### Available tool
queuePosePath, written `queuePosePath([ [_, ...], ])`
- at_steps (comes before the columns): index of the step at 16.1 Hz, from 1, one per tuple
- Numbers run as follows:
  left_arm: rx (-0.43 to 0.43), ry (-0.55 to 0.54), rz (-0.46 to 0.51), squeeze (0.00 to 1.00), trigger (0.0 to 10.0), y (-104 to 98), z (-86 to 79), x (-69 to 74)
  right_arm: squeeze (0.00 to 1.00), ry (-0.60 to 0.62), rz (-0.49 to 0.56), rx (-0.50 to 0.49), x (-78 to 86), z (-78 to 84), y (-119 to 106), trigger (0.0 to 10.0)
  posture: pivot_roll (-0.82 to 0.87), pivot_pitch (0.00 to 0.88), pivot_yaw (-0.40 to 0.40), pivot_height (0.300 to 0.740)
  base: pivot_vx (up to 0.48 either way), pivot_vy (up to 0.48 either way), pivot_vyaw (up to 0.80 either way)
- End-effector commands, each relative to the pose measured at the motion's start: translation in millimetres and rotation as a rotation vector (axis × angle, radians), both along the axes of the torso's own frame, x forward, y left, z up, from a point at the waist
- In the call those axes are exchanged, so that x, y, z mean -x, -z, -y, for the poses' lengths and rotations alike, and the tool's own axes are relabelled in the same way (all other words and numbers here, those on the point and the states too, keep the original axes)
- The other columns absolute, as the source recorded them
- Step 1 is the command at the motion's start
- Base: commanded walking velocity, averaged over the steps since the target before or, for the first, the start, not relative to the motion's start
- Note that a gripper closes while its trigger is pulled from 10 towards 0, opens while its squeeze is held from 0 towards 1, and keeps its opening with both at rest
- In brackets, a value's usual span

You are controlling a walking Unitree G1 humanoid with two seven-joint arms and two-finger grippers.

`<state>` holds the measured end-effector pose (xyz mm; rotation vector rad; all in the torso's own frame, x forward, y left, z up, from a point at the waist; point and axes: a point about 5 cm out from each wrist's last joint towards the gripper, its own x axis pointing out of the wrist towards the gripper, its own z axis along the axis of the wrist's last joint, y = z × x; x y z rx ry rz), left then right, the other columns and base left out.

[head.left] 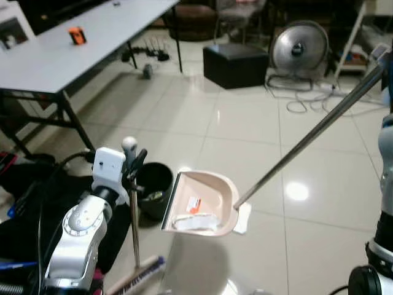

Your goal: Sweep floor

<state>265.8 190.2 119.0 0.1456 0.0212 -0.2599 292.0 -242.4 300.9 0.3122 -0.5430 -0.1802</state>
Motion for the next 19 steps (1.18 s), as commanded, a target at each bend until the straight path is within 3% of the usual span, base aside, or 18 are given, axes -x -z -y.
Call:
queuePosePath([
  [1,-0.017,-0.013,0.053,0.00,10.0,-11,-2.4,-0.3,0.00,-0.025,0.036,-0.009,-0.6,-1.7,-12,10.0,-0.06,0.012,0.090,0.740,0.255,0.000,0.00],
  [6,-0.009,-0.040,0.049,0.00,10.0,-9,-3.6,5.6,0.00,-0.082,0.040,-0.002,-7.5,-8.9,-18,10.0,-0.05,0.013,0.069,0.740,0.368,0.000,0.00],
  [8,0.001,-0.047,0.046,0.00,10.0,-8,-1.7,6.5,0.00,-0.099,0.018,0.053,-11.0,-14.7,-19,10.0,-0.05,0.009,0.061,0.740,0.411,0.000,0.22],
  [12,0.011,-0.088,0.048,0.00,10.0,-8,-2.3,14.0,0.00,-0.163,0.022,0.049,-17.8,-24.8,-20,10.0,-0.03,0.006,0.026,0.740,0.409,0.000,0.73],
  [19,-0.003,-0.116,0.045,0.00,10.0,-10,-5.0,25.0,0.00,-0.184,0.047,0.026,-24.3,-27.5,-23,10.0,0.00,0.007,0.009,0.740,0.409,0.000,0.77],
])
